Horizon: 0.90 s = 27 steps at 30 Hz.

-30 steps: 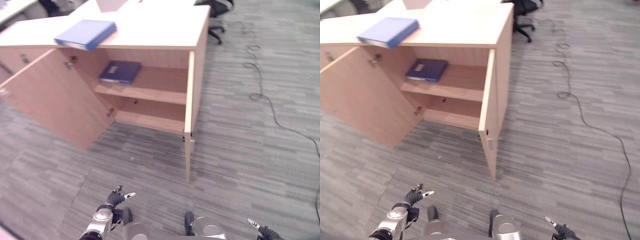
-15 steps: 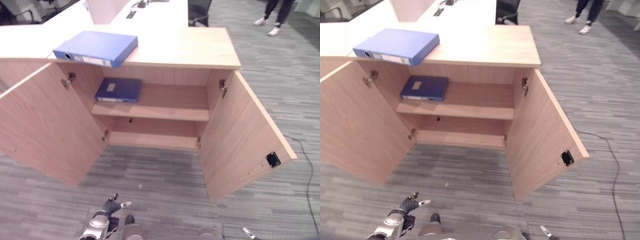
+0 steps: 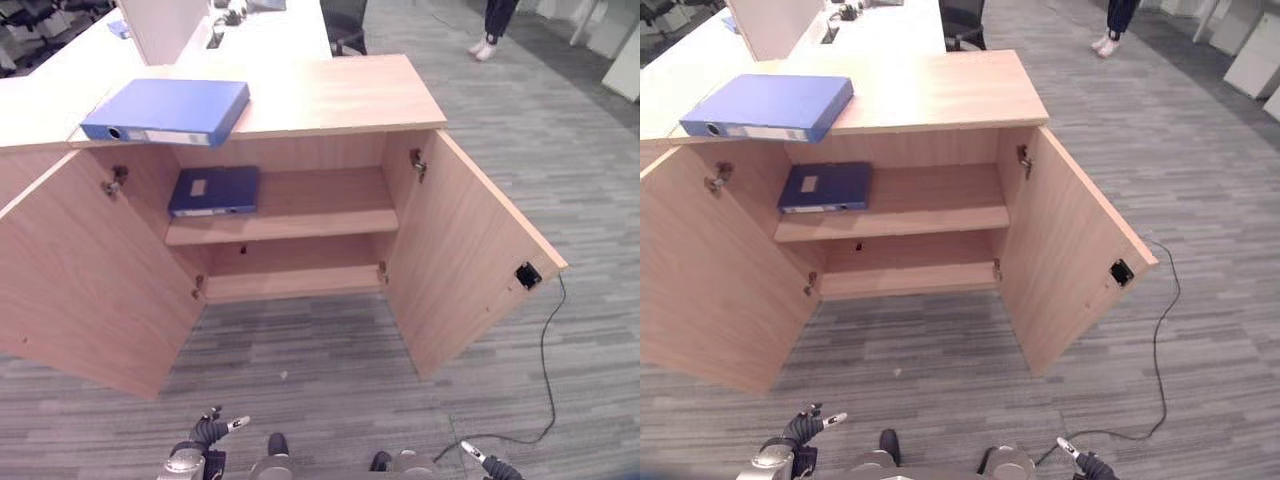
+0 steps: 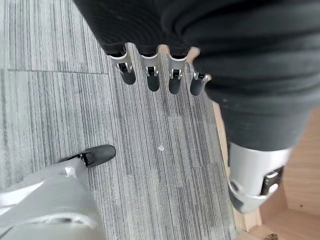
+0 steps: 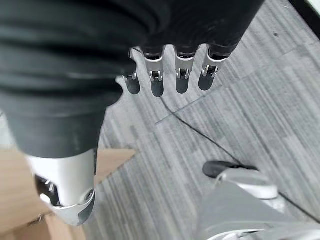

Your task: Put the empty folder in the office cabinet

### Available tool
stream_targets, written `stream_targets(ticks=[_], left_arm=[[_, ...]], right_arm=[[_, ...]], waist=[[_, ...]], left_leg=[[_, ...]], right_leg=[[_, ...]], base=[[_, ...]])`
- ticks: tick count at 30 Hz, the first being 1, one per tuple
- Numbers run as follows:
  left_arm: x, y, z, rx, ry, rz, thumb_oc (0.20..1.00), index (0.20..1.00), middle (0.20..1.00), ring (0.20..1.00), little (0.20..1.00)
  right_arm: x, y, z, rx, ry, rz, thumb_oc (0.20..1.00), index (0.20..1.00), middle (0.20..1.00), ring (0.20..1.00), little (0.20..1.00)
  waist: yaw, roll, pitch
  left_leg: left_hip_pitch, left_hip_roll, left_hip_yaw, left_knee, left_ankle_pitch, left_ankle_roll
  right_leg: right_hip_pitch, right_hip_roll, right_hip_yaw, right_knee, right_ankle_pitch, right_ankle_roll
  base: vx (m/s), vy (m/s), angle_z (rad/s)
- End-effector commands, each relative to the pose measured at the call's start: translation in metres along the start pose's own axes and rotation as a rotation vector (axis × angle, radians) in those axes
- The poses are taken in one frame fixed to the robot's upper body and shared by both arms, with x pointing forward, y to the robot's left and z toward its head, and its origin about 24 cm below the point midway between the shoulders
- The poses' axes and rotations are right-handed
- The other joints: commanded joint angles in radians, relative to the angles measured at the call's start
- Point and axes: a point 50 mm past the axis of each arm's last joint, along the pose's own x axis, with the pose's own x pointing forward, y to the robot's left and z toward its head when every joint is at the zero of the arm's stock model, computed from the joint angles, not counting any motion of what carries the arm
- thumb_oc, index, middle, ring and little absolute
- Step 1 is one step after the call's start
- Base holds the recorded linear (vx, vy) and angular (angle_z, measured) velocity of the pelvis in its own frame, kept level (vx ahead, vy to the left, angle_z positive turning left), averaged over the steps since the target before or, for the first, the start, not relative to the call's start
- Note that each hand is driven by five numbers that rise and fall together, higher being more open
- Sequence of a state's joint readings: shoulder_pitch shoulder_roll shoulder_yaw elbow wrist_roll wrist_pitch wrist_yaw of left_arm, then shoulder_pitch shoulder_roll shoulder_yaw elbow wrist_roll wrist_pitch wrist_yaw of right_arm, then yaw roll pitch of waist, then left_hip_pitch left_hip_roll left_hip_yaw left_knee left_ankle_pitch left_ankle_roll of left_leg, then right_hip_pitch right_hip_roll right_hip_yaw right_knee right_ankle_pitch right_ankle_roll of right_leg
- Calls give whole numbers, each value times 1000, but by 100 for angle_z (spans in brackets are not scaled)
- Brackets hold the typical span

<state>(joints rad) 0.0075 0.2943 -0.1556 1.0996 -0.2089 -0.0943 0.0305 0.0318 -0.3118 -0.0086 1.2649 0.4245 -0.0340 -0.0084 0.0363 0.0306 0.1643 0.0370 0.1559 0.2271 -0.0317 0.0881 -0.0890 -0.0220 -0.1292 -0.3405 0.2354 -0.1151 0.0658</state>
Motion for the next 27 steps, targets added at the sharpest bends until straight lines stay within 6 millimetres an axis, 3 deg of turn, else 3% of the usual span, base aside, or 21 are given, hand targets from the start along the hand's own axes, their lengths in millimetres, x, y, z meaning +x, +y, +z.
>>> stream_targets(ticks=[1, 3, 4, 5, 7, 11, 12, 13, 16, 17, 18, 19, 21, 23, 25, 26, 27], left_arm=[[5, -5, 35, -11, -139, -2, 1000, 1000, 1000, 1000, 1000], [5, -5, 38, -13, -150, -5, 1000, 1000, 1000, 1000, 1000], [5, -5, 40, -8, -156, -8, 1000, 1000, 1000, 1000, 1000], [5, -4, 39, -18, -154, -3, 1000, 1000, 1000, 1000, 1000], [5, -3, 36, -30, -144, 8, 1000, 1000, 1000, 1000, 1000], [5, -1, 35, -31, -135, 18, 1000, 1000, 1000, 1000, 1000], [6, -1, 39, -34, -148, 14, 1000, 1000, 1000, 1000, 1000], [6, -2, 41, -33, -156, 10, 1000, 1000, 1000, 1000, 1000], [6, -4, 44, -22, -164, 2, 1000, 1000, 1000, 1000, 1000], [6, -4, 46, -22, -172, 0, 1000, 1000, 1000, 1000, 1000], [6, -4, 46, -22, -172, 0, 1000, 1000, 1000, 1000, 1000], [7, -5, 50, 12, -183, -16, 1000, 1000, 1000, 1000, 1000], [7, -5, 53, 26, -195, -22, 1000, 1000, 1000, 1000, 1000], [7, -3, 58, 40, -208, -26, 1000, 1000, 1000, 1000, 1000], [7, 2, 64, 54, -227, -19, 1000, 1000, 1000, 1000, 1000], [7, 2, 64, 54, -227, -18, 1000, 1000, 1000, 1000, 1000], [6, 7, 67, 56, -245, -12, 1000, 1000, 1000, 1000, 1000]], right_arm=[[2, -8, 18, -52, -36, -23, 1000, 1000, 1000, 1000, 1000], [2, -9, 22, -51, -42, -27, 1000, 1000, 1000, 1000, 1000], [2, -10, 24, -46, -50, -31, 1000, 1000, 1000, 1000, 1000], [2, -12, 25, -39, -51, -34, 1000, 1000, 1000, 1000, 1000], [2, -13, 24, -50, -44, -30, 1000, 1000, 1000, 1000, 1000], [1, -16, 19, -80, -27, -28, 1000, 1000, 1000, 1000, 1000], [1, -18, 18, -90, -26, -29, 1000, 1000, 1000, 1000, 1000], [1, -20, 18, -93, -26, -32, 1000, 1000, 1000, 1000, 1000], [0, -23, 19, -86, -25, -41, 1000, 1000, 1000, 1000, 1000], [0, -23, 21, -85, -32, -41, 1000, 1000, 1000, 1000, 1000], [0, -23, 21, -85, -31, -41, 1000, 1000, 1000, 1000, 1000], [0, -25, 16, -82, -12, -48, 1000, 1000, 1000, 1000, 1000], [0, -25, 14, -78, -6, -47, 1000, 1000, 1000, 1000, 1000], [0, -23, 8, -68, 10, -47, 1000, 1000, 1000, 1000, 1000], [0, -17, 9, -67, 6, -33, 1000, 1000, 1000, 1000, 1000], [1, -16, 9, -67, 6, -32, 1000, 1000, 1000, 1000, 1000], [2, -8, 16, -41, -24, -10, 1000, 1000, 1000, 1000, 1000]], waist=[[-13, 17, 61], [-11, 11, 69], [-12, 6, 80], [-18, 4, 79], [-19, 8, 69], [-25, 13, 57], [-27, 14, 60], [-26, 15, 59], [-18, 17, 54], [-13, 19, 49], [-13, 18, 49], [-6, 19, 18], [-7, 12, 13], [-1, -16, 9], [1, -34, 15], [3, -37, 15], [6, -37, 22]], left_leg=[[-39, -97, -66, 132, -135, -4], [-73, -89, -78, 173, -128, -23], [-104, -62, -88, 221, -128, -43], [-100, 7, -88, 216, -118, -54], [-73, 55, -119, 173, -97, -61], [-76, 169, -241, 86, -5, -86], [-94, 230, -245, 69, 47, -96], [-103, 254, -244, 62, 69, -102], [-117, 291, -253, 33, 111, -121], [-136, 312, -242, 20, 124, -138], [-135, 310, -241, 20, 124, -138], [-142, 313, -202, 21, 99, -167], [-144, 293, -201, 29, 78, -168], [-145, 238, -197, 47, 32, -163], [-141, 181, -174, 56, -5, -134], [-140, 178, -171, 56, -6, -132], [-123, 134, -145, 53, -34, -98]], right_leg=[[63, 8, 43, -101, -15, 22], [63, 0, 57, -116, -7, 19], [65, -16, 59, -121, -5, 20], [67, -42, 58, -124, -12, 31], [64, -51, 72, -109, -20, 40], [26, -93, 120, -16, -53, 58], [13, -128, 130, 27, -67, 76], [12, -143, 138, 38, -70, 83], [14, -171, 152, 64, -81, 105], [24, -202, 155, 65, -77, 126], [23, -203, 155, 66, -77, 127], [64, -244, 150, 36, -50, 166], [78, -265, 148, 23, -19, 179], [95, -314, 153, 5, 115, 196], [70, -357, 161, 31, 244, 194], [67, -360, 165, 30, 246, 195], [34, -395, 160, 75, 368, 190]], base=[[-41, 54, 5], [-64, 80, 34], [-75, 239, 28], [-20, 283, 7], [77, 283, -7], [104, 366, 9], [102, 544, 12], [139, 591, 21], [138, 430, 30], [96, 320, 19], [293, 824, 26], [201, 508, 36], [196, 449, 23], [162, 397, 5], [77, 319, 21], [99, 446, 23], [101, 444, 19]])
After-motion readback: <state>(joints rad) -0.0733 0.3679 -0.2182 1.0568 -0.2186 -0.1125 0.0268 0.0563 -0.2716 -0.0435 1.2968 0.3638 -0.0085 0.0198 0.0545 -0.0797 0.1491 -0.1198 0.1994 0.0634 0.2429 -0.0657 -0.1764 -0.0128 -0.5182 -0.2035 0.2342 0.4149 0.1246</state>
